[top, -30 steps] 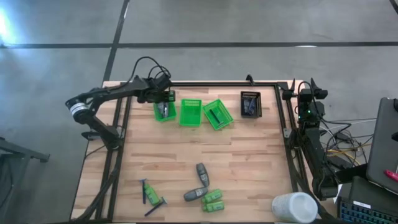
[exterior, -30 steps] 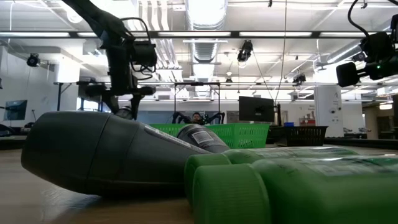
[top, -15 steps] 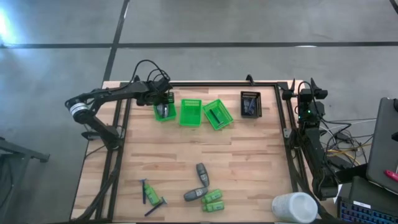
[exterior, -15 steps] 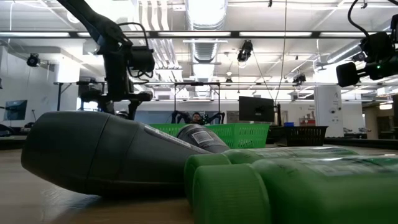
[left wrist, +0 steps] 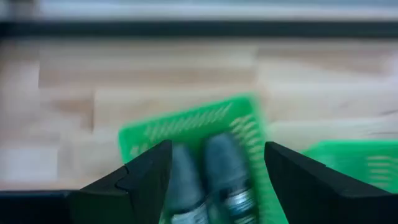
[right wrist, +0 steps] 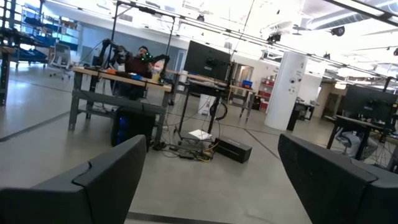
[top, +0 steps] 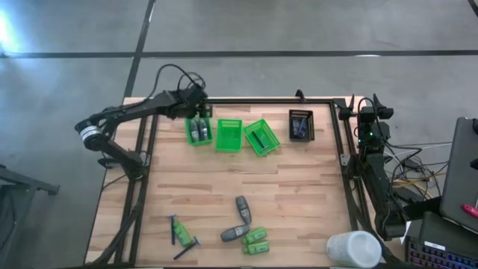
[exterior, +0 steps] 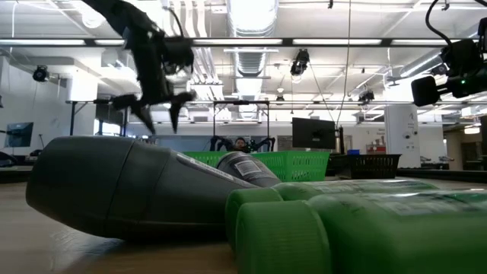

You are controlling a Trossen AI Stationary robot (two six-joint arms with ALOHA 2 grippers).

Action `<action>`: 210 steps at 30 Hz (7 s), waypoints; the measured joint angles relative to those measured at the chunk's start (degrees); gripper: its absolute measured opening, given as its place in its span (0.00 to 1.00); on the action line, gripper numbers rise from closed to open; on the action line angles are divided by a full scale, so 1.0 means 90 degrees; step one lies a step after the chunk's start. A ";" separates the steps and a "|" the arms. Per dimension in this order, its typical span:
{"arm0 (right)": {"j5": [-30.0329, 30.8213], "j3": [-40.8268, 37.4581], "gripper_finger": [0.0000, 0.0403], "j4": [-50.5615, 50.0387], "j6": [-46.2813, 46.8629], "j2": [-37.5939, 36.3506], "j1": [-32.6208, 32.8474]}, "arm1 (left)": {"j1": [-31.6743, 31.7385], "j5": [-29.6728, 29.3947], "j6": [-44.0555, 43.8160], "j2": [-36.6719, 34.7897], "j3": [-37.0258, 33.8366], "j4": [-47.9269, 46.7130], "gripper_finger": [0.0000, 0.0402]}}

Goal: Pick & Place Travel size toiletries
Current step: Put the deodorant into the left green bin

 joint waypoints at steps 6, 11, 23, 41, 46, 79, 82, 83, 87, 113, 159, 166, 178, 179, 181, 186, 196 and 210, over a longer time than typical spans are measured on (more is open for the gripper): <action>0.0000 0.0000 0.90 0.0000 0.0000 0.0000 -0.0002 | -0.0557 0.1117 0.2698 -0.0355 0.0803 0.0013 0.65; 0.0000 -0.0002 0.90 -0.0002 0.0000 0.0000 0.0000 | -0.1803 0.2050 0.4762 -0.0485 0.0858 -0.0331 0.65; 0.0000 0.0000 0.90 0.0000 0.0000 0.0000 0.0000 | -0.4543 0.1303 0.9453 0.0409 0.0850 -0.0212 0.65; 0.0000 -0.0001 0.90 0.0000 0.0000 0.0000 -0.0001 | -0.5095 0.3382 0.9900 0.1807 0.1314 0.1311 0.65; 0.0000 -0.0002 0.90 0.0000 0.0000 0.0000 0.0000 | -0.5273 0.3489 1.0330 0.2086 0.1261 0.1347 0.65; 0.0000 -0.0001 0.90 -0.0002 0.0000 0.0000 -0.0001 | -0.5485 0.3038 1.0472 0.3118 0.1501 0.1827 0.65; 0.0002 0.0000 0.90 -0.0002 0.0000 0.0000 -0.0002 | -0.5488 0.3041 1.0472 0.3161 0.1508 0.1823 0.65; 0.0000 -0.0001 0.90 -0.0001 0.0000 0.0000 -0.0001 | -0.5488 0.3043 1.0472 0.3163 0.1511 0.1827 0.65; 0.0000 0.0000 0.90 0.0000 0.0000 0.0000 0.0000 | -0.5485 0.3045 1.0441 0.3163 0.1493 0.1824 0.65; 0.0000 0.0000 0.90 0.0000 0.0000 0.0000 0.0000 | -0.5460 0.2018 0.8554 0.2850 0.1477 0.1364 0.51; 0.0002 0.0000 0.90 0.0000 0.0000 0.0005 -0.0001 | -0.1457 -0.0568 -0.2760 -0.1417 -0.1940 0.0727 0.50; 0.0000 -0.0002 0.90 0.0000 0.0000 0.0002 -0.0002 | -0.1325 -0.0406 -0.2591 -0.0751 -0.1933 0.1158 0.50; 0.0001 -0.0001 0.90 0.0000 0.0000 0.0002 -0.0002 | -0.1333 -0.1055 -0.2388 -0.0759 -0.1647 0.1156 0.63; 0.0000 -0.0001 0.90 -0.0001 0.0000 0.0002 0.0000 | -0.1333 -0.1120 -0.2331 -0.0811 -0.1620 0.1129 0.65; 0.0000 0.0000 0.90 0.0000 0.0000 0.0002 0.0000 | -0.1333 -0.1128 -0.2264 -0.0899 -0.1599 0.1041 0.67; 0.0001 -0.0002 0.90 0.0000 0.0000 0.0005 -0.0001 | -0.1351 -0.0836 -0.2264 -0.1099 -0.1593 0.1062 0.69; 0.0002 -0.0002 0.90 0.0000 0.0000 0.0005 -0.0002 | -0.3319 0.2005 0.1613 -0.1642 -0.1461 0.2162 0.69; 0.0000 -0.0002 0.90 -0.0002 0.0000 0.0005 0.0000 | -0.6684 0.0685 0.0946 -0.0969 -0.1184 0.2145 0.69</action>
